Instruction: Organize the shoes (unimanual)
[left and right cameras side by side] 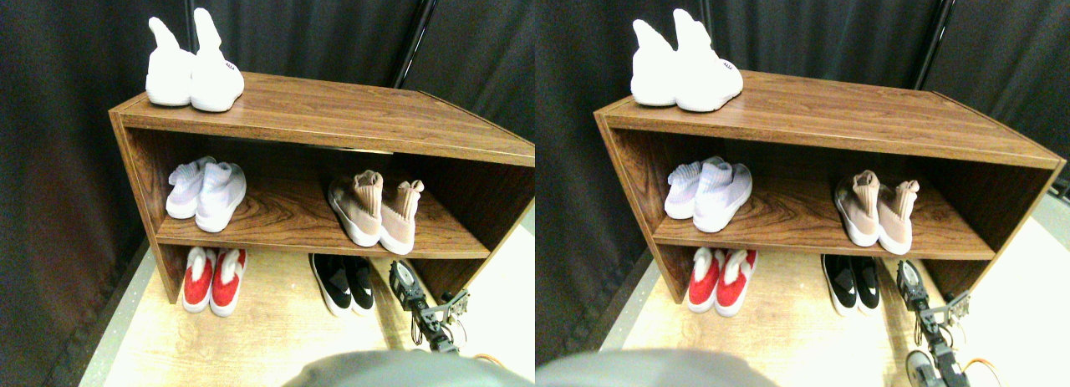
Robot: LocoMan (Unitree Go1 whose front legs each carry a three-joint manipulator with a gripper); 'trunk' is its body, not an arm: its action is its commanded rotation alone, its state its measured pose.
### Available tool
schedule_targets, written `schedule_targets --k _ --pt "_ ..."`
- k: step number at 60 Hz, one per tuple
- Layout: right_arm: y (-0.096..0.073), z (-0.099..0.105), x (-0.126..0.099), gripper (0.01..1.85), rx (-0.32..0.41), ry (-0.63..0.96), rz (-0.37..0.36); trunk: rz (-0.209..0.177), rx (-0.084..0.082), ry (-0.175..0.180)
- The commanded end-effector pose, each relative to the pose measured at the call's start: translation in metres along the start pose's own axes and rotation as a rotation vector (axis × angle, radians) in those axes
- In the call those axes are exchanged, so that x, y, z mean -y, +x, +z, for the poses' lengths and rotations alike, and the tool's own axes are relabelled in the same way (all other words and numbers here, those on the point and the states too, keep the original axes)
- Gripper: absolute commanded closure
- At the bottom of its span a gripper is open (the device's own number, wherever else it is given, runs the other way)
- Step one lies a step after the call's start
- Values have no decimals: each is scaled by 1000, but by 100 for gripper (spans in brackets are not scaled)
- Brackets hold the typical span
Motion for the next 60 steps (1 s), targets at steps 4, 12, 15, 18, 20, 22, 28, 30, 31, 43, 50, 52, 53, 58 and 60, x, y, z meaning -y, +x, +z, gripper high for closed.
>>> schedule_targets --k 4,12,15,18,20,22,28,30,31,43,50,52,53,58,60 --pt "-15 5 -13 180 -11 -1 80 -7 38 -6" --pt "-31 10 -16 180 2 -14 96 -19 58 -1" --pt "-41 11 -19 180 -1 -9 101 -24 66 1" --pt "-47 13 -20 180 -1 -6 112 -29 76 2" --pt "-54 14 -23 180 1 15 120 -31 79 4" --pt "-60 14 -26 180 5 11 122 -34 85 3" --pt "-72 16 -35 180 -4 10 152 -40 117 -1" --pt "-78 16 -40 180 -5 4 166 -41 125 -3" --pt "-80 17 -41 180 -11 0 173 -41 128 -3" --pt "-98 17 -64 180 -64 -42 258 -44 168 0" --pt "-108 17 -79 180 -62 -35 275 -44 189 1" --pt "-109 17 -84 180 -70 -61 298 -44 196 2" --pt "-110 16 -86 180 -68 -66 306 -43 198 2" --pt "-114 14 -95 180 -73 -80 330 -44 205 3" --pt "-115 14 -98 180 -78 -100 334 -44 208 3"
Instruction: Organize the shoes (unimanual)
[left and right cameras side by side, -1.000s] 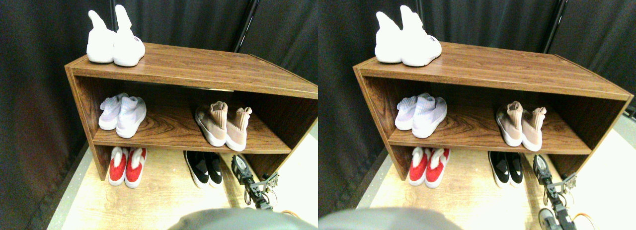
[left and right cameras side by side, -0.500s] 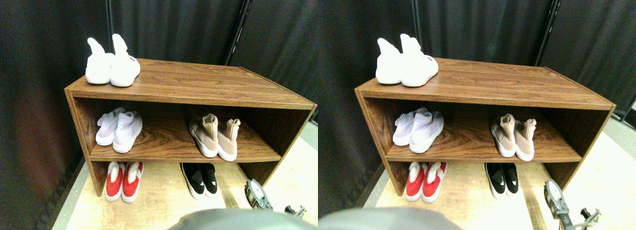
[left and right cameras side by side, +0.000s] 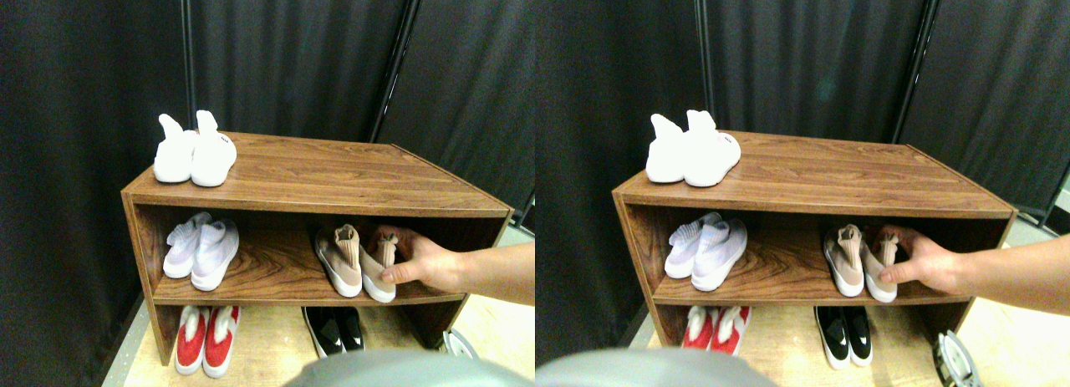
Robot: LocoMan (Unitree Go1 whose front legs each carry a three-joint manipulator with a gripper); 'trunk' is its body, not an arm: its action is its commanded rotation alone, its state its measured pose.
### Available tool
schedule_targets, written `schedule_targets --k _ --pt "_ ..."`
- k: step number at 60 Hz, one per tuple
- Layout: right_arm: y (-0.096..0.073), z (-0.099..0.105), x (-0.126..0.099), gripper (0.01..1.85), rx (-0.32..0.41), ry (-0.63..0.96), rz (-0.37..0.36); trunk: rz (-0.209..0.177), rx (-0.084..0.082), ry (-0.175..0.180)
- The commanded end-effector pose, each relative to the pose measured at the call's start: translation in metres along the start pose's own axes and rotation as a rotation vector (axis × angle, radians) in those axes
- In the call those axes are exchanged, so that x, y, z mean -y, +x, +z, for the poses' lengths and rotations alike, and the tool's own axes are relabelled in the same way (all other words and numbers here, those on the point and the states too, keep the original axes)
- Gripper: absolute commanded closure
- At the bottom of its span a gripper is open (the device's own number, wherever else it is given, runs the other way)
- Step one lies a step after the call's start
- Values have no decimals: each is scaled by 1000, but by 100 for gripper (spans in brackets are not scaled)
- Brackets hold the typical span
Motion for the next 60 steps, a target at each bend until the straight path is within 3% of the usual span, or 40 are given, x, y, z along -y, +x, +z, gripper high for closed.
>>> schedule_targets --k 1,19,36,60 --pt "-3 -4 -17 180 -16 -55 78 -7 40 0" --pt "-10 -19 -34 180 -12 -35 94 -15 48 1" --pt "-12 -22 -35 180 -6 -25 95 -22 35 5" --pt "-11 -21 -31 180 11 -28 81 -23 28 5"
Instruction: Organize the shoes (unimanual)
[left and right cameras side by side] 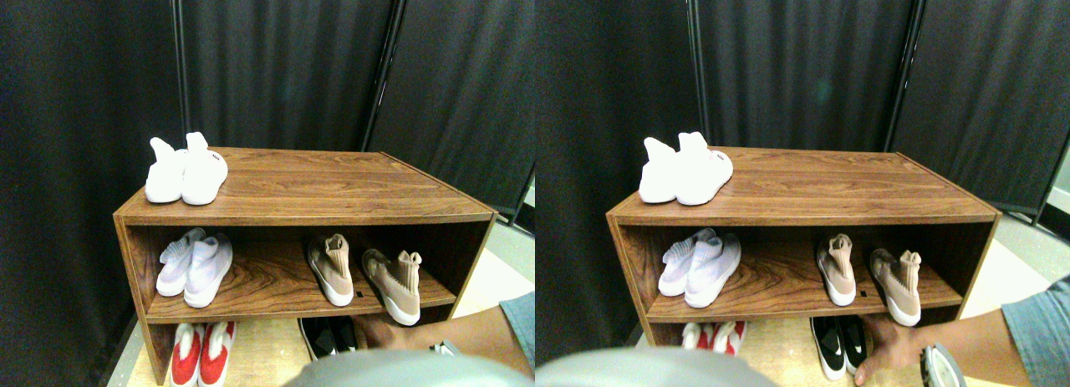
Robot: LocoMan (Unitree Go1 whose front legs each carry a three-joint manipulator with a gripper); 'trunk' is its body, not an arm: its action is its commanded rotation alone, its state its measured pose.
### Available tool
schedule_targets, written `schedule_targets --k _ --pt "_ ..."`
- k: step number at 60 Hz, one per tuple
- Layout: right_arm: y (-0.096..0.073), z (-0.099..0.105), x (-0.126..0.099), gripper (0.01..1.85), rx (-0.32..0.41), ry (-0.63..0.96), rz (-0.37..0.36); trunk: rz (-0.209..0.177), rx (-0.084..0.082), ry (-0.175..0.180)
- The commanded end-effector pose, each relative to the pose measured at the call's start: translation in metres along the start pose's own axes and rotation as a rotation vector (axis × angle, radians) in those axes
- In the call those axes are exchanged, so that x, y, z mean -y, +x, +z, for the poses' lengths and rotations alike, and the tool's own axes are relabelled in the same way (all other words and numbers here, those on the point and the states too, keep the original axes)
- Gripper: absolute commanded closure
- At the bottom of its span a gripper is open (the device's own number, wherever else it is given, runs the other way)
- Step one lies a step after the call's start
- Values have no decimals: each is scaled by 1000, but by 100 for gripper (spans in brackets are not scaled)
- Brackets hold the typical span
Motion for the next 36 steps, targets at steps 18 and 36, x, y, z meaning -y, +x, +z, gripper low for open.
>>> schedule_targets --k 18,36 --pt "5 2 -3 180 -6 -8 36 1 -9 -8" --pt "9 2 -3 180 -15 -1 33 3 -18 -10"
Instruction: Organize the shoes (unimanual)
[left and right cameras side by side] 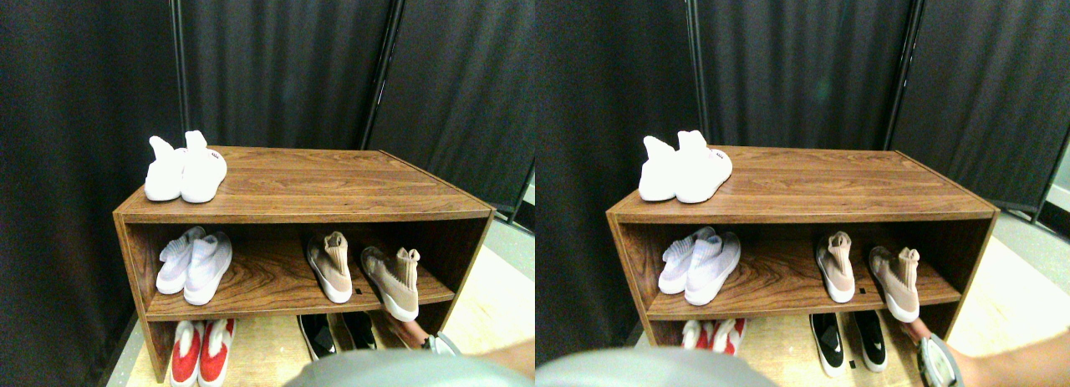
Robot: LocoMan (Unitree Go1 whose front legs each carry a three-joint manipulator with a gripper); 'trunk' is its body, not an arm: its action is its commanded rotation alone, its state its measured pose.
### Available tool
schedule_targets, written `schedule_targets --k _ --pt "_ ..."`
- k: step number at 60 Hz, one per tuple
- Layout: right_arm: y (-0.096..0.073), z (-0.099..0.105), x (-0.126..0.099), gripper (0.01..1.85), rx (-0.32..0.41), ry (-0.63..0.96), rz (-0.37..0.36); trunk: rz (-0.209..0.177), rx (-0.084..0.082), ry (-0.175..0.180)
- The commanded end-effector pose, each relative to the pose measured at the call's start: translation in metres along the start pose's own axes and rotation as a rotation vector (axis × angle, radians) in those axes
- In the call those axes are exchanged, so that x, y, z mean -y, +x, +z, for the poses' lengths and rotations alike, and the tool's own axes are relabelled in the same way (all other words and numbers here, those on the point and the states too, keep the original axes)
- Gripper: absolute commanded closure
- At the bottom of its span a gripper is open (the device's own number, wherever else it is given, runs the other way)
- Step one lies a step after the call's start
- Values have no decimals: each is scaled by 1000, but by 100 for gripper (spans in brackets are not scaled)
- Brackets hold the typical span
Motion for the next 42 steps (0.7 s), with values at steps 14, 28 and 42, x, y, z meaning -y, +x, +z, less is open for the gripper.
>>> schedule_targets --k 14,28,42 --pt "2 3 -8 85 -32 -48 35 2 -23 -11" --pt "13 7 -9 35 -18 -50 41 -2 -24 -8" --pt "35 10 -13 35 24 -38 12 -1 -28 -6"
